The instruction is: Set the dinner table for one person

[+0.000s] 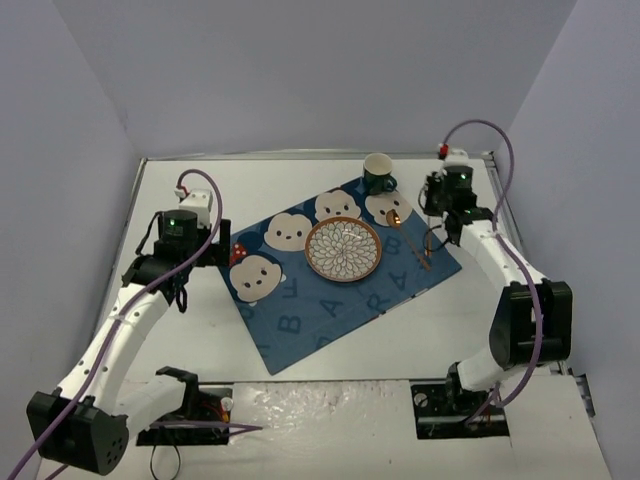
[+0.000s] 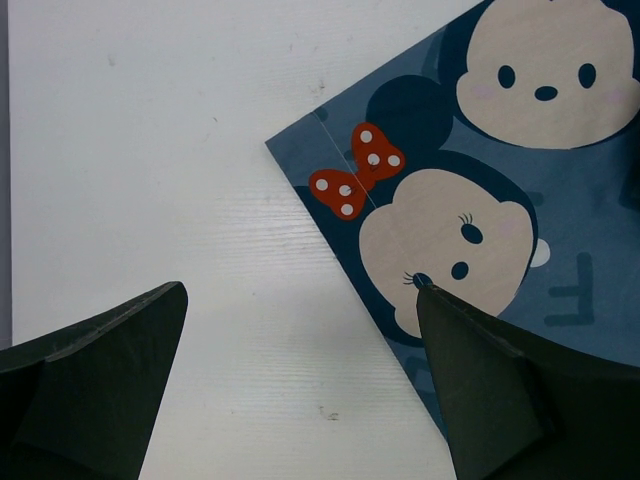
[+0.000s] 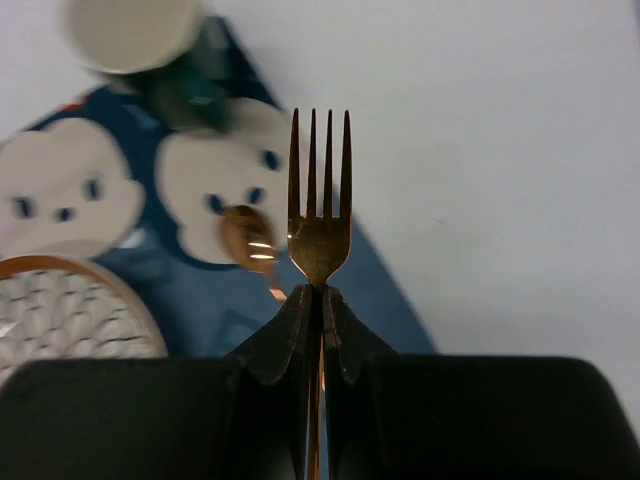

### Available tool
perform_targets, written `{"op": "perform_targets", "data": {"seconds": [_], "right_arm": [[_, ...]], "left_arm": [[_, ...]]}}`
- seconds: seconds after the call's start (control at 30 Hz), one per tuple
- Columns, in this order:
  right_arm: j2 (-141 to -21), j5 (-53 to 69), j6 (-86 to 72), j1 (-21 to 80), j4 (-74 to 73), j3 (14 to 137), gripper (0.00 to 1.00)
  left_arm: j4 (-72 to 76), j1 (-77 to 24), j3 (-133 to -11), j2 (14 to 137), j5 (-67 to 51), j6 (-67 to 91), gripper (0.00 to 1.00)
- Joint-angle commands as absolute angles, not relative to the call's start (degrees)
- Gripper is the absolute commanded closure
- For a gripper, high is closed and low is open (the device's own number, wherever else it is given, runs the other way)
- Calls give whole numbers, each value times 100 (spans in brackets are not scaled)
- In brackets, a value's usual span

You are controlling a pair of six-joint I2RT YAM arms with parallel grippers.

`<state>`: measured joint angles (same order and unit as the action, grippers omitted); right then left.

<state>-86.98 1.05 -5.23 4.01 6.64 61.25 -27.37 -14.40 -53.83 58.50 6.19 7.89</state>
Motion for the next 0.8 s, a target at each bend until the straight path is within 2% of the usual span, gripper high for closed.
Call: {"op": "perform_targets", "data": {"seconds": [0.0, 0.17, 0.33, 0.6, 0.77], "right_arm": [[-8730, 79, -889, 1952, 655, 6647, 100], [-9505, 18, -1074, 3636, 690, 7115, 100], [-10404, -326, -1236, 4551, 712, 7666, 100], [-11269, -657, -1622, 5297, 682, 8171, 100], [-11438, -891, -1883, 5544, 588, 8189, 100]], "left_arm": [[-2614, -1227, -5759, 5749, 799, 925, 3], [-2595, -1187, -5679, 5436, 1219, 927, 3], [-2724, -1169, -5542, 5017, 1489, 977, 3], [-2539, -1152, -5023, 4490, 1669, 1026, 3], [-2552, -1137, -5077, 4635, 1602, 1043, 3]]}}
